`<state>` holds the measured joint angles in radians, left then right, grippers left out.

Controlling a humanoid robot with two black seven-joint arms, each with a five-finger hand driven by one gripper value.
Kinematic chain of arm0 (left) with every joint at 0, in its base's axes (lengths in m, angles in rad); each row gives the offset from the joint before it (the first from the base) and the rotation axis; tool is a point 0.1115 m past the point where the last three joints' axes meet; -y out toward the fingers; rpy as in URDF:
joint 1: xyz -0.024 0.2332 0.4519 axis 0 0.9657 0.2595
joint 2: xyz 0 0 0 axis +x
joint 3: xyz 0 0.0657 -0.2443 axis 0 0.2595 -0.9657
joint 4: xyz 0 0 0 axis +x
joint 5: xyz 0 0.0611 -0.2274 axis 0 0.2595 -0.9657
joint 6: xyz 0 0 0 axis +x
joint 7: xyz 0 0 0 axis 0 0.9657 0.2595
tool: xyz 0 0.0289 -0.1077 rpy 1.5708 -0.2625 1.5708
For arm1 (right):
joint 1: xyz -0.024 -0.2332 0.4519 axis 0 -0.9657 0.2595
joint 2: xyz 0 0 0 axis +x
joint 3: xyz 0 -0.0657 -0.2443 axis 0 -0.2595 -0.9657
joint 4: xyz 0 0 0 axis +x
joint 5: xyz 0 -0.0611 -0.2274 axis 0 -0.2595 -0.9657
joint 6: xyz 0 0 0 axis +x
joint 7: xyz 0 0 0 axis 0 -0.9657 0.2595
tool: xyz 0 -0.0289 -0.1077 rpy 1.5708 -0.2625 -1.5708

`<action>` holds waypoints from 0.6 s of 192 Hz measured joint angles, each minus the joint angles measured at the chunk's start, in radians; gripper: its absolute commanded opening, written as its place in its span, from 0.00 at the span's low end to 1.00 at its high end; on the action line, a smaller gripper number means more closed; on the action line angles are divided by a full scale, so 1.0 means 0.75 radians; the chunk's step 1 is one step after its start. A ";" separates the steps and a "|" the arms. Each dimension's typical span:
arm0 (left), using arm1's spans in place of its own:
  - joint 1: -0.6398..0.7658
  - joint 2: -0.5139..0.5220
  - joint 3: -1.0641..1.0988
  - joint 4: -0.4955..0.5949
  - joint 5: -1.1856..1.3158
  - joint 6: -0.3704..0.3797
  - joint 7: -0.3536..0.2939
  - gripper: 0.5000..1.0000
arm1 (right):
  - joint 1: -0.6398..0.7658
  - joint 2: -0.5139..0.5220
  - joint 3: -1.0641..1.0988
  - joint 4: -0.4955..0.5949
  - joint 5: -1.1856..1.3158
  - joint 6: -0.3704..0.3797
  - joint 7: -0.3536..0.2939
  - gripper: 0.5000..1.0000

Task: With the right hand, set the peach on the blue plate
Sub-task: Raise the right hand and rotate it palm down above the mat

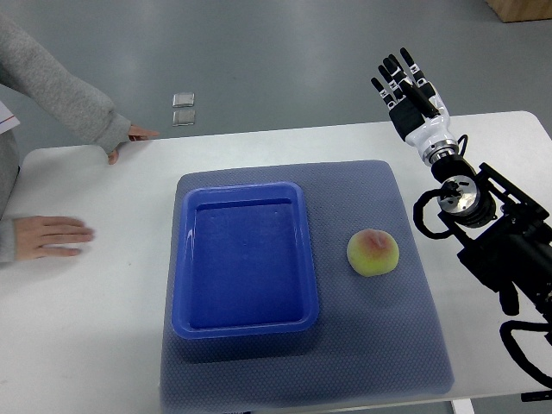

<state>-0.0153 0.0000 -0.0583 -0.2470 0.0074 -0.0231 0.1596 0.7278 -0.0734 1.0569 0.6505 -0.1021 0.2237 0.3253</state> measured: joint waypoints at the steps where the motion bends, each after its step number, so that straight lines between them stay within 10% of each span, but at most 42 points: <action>1: 0.000 0.000 0.000 0.000 0.000 0.000 0.000 1.00 | 0.000 0.000 0.000 0.000 0.000 0.000 0.000 0.86; 115: 0.000 0.000 0.000 -0.011 -0.001 0.000 0.012 1.00 | 0.051 -0.126 -0.220 0.072 -0.220 -0.002 -0.045 0.86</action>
<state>-0.0154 0.0000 -0.0583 -0.2556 0.0069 -0.0231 0.1688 0.7660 -0.1676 0.8919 0.7044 -0.2668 0.2222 0.2912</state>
